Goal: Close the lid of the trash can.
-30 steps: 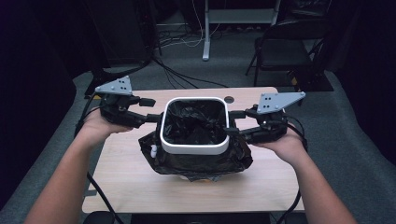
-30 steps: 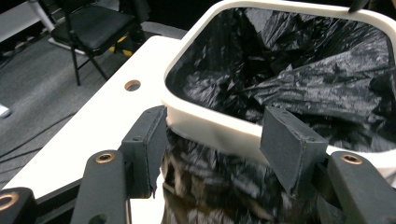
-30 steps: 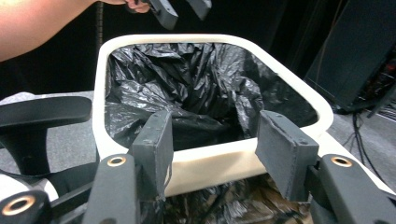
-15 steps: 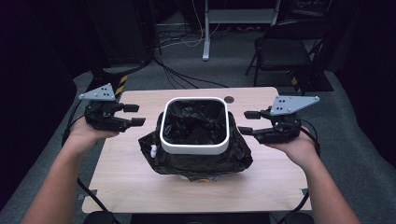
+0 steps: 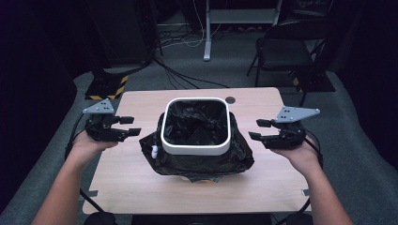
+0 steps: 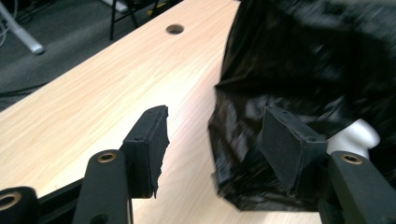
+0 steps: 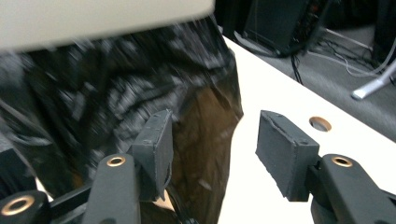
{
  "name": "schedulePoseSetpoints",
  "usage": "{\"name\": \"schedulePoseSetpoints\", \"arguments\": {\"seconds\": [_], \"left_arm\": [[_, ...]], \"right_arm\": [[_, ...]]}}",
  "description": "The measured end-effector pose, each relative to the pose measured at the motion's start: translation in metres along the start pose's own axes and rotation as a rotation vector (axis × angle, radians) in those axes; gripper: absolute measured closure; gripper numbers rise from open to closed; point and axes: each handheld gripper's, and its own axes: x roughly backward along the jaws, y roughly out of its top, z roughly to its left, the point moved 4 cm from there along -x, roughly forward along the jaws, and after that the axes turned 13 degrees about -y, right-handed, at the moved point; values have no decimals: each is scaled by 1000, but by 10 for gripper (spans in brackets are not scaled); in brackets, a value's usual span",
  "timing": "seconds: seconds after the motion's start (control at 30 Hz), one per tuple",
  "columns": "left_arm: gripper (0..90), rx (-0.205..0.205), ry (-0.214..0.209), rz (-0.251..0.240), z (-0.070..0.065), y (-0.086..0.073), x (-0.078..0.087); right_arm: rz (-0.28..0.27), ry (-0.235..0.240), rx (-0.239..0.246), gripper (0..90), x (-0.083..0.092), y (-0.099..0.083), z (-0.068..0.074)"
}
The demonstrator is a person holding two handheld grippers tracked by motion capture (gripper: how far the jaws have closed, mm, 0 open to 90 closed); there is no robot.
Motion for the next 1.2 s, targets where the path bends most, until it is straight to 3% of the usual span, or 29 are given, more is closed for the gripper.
{"name": "schedulePoseSetpoints", "arguments": {"seconds": [0.53,0.77,1.03,1.2], "left_arm": [[416,110,85,22,21,-62,-20],[421,145,115,11,31,-82,-28],[423,172,158,17,42,-107,-36],[423,180,162,29,49,-124,-41]], "right_arm": [[116,-113,-107,453,-25,-66,-20],[164,-176,-85,460,-38,-90,-21],[233,-200,-82,474,-51,-117,-18],[242,-216,-85,464,-55,-134,-18]]}}
